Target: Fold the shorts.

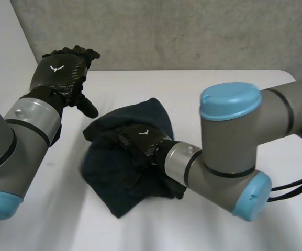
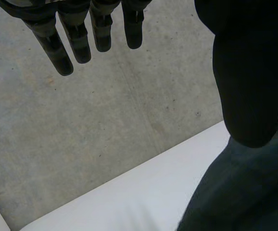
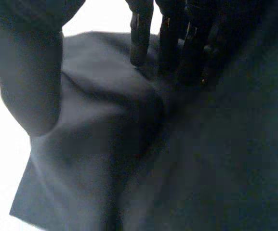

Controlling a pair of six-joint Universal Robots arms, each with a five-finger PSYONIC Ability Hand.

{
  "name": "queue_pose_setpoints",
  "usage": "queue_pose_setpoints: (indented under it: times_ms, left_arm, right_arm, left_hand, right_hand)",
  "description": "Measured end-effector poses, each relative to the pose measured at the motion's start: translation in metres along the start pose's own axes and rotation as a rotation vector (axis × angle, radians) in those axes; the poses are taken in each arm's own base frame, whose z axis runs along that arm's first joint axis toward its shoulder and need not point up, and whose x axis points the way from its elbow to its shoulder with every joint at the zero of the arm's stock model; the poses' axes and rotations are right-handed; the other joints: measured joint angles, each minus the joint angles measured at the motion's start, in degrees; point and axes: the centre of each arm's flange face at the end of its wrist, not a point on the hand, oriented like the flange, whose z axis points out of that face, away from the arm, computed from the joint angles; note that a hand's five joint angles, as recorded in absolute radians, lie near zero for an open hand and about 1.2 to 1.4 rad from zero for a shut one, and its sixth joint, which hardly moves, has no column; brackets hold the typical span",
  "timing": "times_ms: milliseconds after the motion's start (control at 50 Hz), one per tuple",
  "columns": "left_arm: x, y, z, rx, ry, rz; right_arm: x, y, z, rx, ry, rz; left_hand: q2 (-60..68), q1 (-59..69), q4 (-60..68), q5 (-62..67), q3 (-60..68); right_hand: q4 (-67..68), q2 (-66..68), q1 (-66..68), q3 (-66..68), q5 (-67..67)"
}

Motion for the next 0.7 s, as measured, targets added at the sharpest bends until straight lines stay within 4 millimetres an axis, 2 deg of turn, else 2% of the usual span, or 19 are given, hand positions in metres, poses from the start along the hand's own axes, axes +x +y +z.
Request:
queue_pose_setpoints:
  times_ms: [180,240,280,360,500,600,620,700]
  left_arm:
    - [0.000,0.016,-0.012,-0.090,0.010,0.008]
    - [0.001,0.024,-0.018,-0.132,0.015,0.009]
    - [0.003,0.038,-0.029,-0.198,0.026,0.012]
    - [0.004,0.047,-0.037,-0.239,0.032,0.014]
    - [0.004,0.061,-0.046,-0.299,0.039,0.019]
    - [0.004,0.067,-0.050,-0.322,0.040,0.020]
    - [0.004,0.070,-0.052,-0.336,0.042,0.021]
    - [0.004,0.073,-0.055,-0.351,0.046,0.022]
  right_arm:
    - [0.012,0.002,-0.017,-0.098,0.115,-0.060]
    - [0.019,-0.002,-0.028,-0.103,0.142,-0.088]
    - [0.032,-0.008,-0.046,-0.097,0.190,-0.126]
    - [0.044,-0.005,-0.057,-0.095,0.229,-0.145]
    - [0.059,0.012,-0.058,-0.097,0.289,-0.163]
    - [0.075,0.016,-0.056,-0.084,0.368,-0.191]
    - [0.095,0.015,-0.057,-0.070,0.476,-0.226]
    - [0.124,0.011,-0.063,-0.067,0.639,-0.283]
  left_hand:
    - [0.0,0.0,0.0,0.0,0.0]
    - [0.0,0.0,0.0,0.0,0.0]
    - [0.0,0.0,0.0,0.0,0.0]
    - [0.0,0.0,0.0,0.0,0.0]
    - [0.0,0.0,0.0,0.0,0.0]
    - [0.0,0.0,0.0,0.0,0.0]
    - [0.0,0.0,0.0,0.0,0.0]
    - [0.0,0.0,0.0,0.0,0.0]
  right_hand:
    - [0.7,0.2,0.2,0.3,1.4]
    - [2.2,0.2,0.2,1.7,2.1]
    - [2.2,0.2,0.2,1.7,2.1]
    - [2.4,0.2,0.2,1.9,2.1]
    - [0.2,0.0,0.0,0.0,-0.2]
    - [-1.0,-0.5,-0.7,-0.8,-1.0]
    - [-2.3,-1.4,-1.8,-1.7,-2.0]
    - [-3.9,-2.8,-2.9,-2.8,-3.4]
